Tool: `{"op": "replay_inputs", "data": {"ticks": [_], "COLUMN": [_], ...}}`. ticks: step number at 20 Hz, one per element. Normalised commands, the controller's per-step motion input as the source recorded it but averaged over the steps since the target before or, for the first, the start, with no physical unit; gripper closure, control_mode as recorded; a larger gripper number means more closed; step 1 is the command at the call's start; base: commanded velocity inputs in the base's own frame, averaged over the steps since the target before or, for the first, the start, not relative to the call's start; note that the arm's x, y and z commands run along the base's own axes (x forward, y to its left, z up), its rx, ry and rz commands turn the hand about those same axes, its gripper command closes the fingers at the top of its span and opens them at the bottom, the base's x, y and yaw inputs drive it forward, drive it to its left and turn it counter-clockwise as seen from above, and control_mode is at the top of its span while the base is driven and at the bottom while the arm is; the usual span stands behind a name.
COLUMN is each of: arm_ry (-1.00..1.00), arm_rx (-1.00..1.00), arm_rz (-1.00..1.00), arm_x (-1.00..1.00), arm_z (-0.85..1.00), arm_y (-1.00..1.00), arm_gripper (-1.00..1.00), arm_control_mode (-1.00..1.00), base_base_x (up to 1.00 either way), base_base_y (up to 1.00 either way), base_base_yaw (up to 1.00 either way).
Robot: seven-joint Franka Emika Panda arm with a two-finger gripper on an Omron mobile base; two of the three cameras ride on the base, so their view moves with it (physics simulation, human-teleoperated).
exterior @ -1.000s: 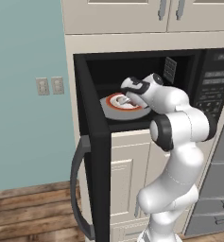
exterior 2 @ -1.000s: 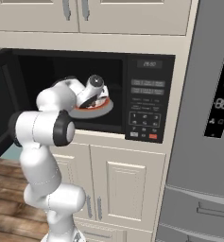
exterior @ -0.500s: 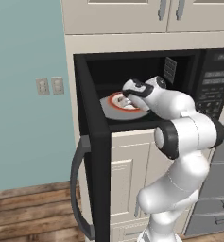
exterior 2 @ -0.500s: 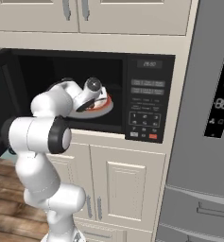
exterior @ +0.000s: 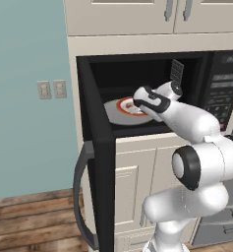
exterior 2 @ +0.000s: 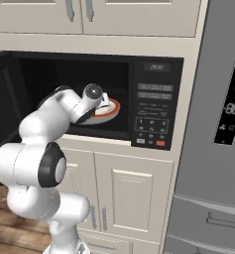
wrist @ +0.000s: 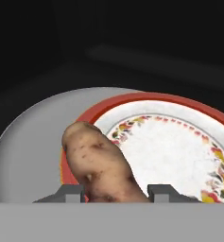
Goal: Retrieve the reheated potato from the microwave, then place the potato, cheese, and condiment on the cutting board.
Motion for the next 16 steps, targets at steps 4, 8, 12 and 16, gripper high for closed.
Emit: {"op": "replay_inputs", "data": {"ticks": [4, 8, 12, 16], "arm_ry": [0.01, 0.04, 0.02, 0.0], "arm_rx": [0.0, 0.0, 0.0, 0.0], "arm_rz": [0.0, 0.0, 0.0, 0.0], "arm_x": [-0.38, -0.51, -0.73, -0.79], "arm_z": [0.46, 0.48, 0.29, 0.12], "arm_y": [0.0, 0.0, 0.01, 0.05], "arm_gripper": [1.0, 1.0, 1.0, 1.0], "arm_control_mode": [-1.0, -1.0, -1.0, -1.0], "base_base_x": [0.0, 0.0, 0.0, 0.0], "base_base_y": [0.0, 0.0, 0.0, 0.0], "base_base_yaw": [0.0, 0.0, 0.0, 0.0]}}
